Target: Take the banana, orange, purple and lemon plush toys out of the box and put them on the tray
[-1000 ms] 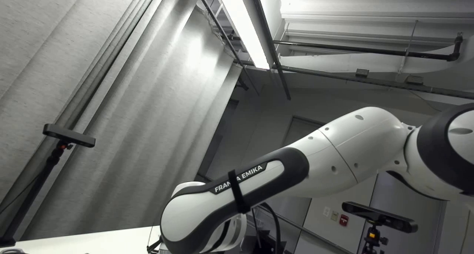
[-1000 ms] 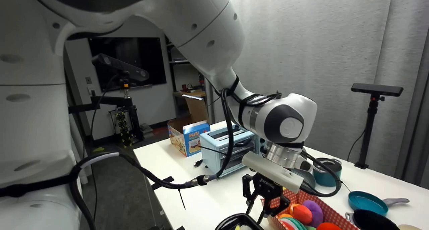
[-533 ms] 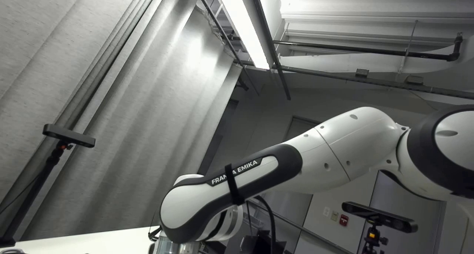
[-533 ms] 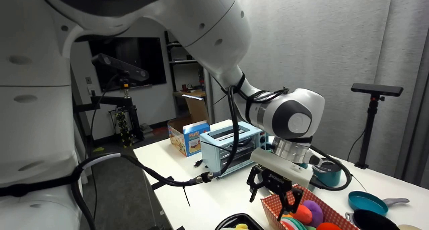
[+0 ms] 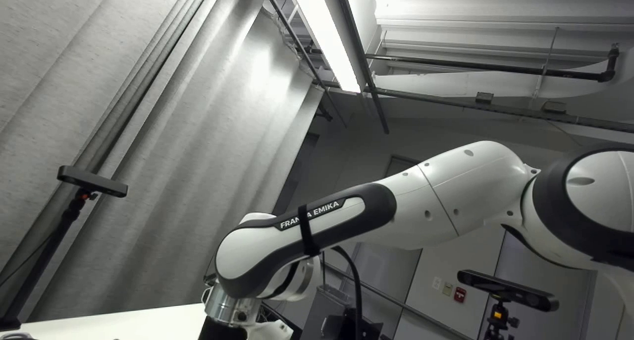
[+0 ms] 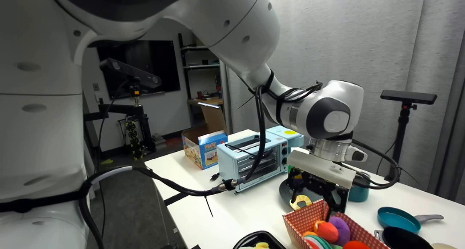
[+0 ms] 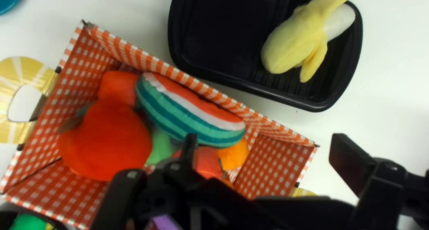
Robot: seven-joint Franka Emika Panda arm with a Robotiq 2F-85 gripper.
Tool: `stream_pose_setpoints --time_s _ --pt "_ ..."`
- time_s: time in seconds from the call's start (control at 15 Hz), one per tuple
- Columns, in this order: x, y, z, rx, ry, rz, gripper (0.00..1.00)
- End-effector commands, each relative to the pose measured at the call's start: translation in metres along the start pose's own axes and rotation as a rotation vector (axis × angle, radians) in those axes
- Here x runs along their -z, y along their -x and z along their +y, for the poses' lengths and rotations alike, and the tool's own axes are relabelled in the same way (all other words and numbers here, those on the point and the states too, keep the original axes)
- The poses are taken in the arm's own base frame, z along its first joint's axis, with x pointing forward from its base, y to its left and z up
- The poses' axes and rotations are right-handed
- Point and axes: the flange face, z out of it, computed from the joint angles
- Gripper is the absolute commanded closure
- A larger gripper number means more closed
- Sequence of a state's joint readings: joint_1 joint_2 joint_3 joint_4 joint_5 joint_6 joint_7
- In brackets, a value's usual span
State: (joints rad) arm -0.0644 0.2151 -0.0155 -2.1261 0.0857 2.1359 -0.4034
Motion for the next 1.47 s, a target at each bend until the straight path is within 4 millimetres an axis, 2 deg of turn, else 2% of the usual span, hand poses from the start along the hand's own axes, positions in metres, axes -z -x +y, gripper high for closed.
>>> stream_pose_setpoints --time_s 0.0,0.47,0.87,1.27,1.4 --pt "-0.013 -0.024 0.005 -0.028 0.005 0.029 0.00" --pt "-0.056 -0.054 0.017 -0.040 0.041 0.042 0.00" --pt "-0.064 -0.074 0.034 -0.058 0.076 0.070 0.00" --pt "-0.074 -0.069 0.042 -0.089 0.082 0.050 0.00" --pt "-0.077 -0.066 0.046 -0.098 0.089 0.040 0.23"
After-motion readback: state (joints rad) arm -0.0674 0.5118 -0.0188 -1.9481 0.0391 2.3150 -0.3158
